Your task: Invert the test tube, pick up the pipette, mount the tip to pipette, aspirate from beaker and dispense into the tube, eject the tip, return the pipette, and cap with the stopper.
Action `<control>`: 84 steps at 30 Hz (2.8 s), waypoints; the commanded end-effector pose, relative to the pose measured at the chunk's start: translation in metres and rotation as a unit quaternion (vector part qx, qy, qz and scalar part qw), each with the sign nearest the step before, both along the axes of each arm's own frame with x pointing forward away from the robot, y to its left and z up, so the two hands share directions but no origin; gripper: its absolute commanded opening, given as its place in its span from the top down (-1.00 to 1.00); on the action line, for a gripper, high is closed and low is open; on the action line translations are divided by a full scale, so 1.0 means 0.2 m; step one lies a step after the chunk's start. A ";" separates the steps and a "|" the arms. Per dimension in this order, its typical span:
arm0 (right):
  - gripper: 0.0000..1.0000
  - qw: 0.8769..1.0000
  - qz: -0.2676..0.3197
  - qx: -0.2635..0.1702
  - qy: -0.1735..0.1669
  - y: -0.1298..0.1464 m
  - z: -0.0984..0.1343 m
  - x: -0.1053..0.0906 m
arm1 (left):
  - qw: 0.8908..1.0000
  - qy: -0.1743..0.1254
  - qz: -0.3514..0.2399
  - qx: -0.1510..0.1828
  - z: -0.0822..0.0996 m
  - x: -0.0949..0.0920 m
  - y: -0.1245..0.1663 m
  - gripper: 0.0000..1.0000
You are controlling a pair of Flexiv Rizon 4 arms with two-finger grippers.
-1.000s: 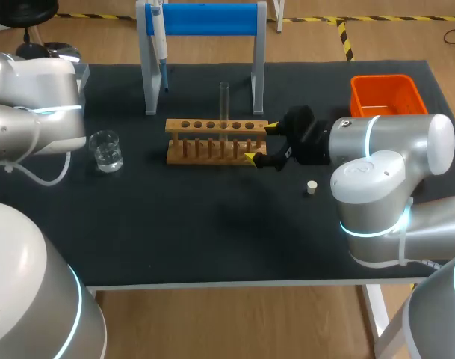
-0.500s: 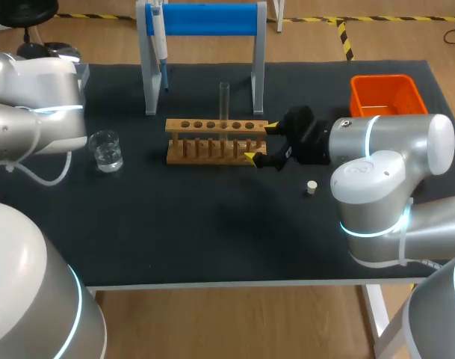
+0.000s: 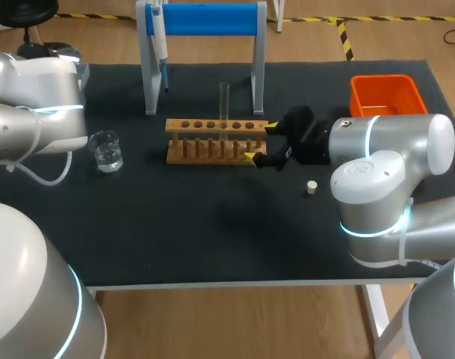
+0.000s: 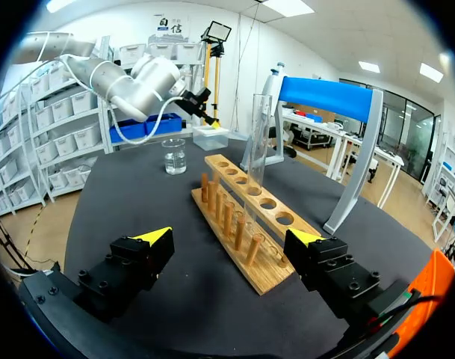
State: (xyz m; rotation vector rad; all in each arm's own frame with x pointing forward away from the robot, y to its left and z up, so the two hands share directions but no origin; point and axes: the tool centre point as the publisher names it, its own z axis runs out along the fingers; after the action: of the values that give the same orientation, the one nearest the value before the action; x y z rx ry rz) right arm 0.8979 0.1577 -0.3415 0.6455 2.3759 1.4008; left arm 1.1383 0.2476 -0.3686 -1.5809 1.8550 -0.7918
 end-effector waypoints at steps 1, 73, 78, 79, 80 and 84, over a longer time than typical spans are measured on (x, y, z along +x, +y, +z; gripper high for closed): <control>-1.00 1.000 0.001 0.002 0.000 -0.01 0.00 0.00 | 1.000 0.004 0.000 0.000 -0.01 0.01 0.00 0.71; -1.00 1.000 0.001 0.002 0.000 -0.01 0.00 0.00 | 0.998 -0.049 0.004 0.031 0.35 -0.02 -0.03 1.00; -1.00 1.000 0.001 0.002 0.000 -0.01 0.00 0.00 | 0.998 -0.058 -0.001 0.036 0.41 -0.05 -0.06 1.00; -1.00 1.000 0.001 0.002 0.000 -0.01 0.00 0.00 | 0.997 -0.064 -0.005 0.035 0.42 -0.06 -0.07 1.00; -1.00 1.000 0.001 0.002 0.000 -0.01 0.00 0.00 | 0.997 -0.068 -0.011 0.036 0.45 -0.07 -0.08 1.00; -1.00 1.000 0.001 0.002 0.000 -0.01 0.00 0.00 | 0.995 -0.085 -0.033 0.034 0.54 -0.14 -0.15 1.00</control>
State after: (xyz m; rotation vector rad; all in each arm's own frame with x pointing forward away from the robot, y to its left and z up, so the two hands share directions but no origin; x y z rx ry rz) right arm 0.8979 0.1576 -0.3415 0.6455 2.3758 1.4008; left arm 1.1336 0.2180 -0.2711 -1.3870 1.7948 -0.8307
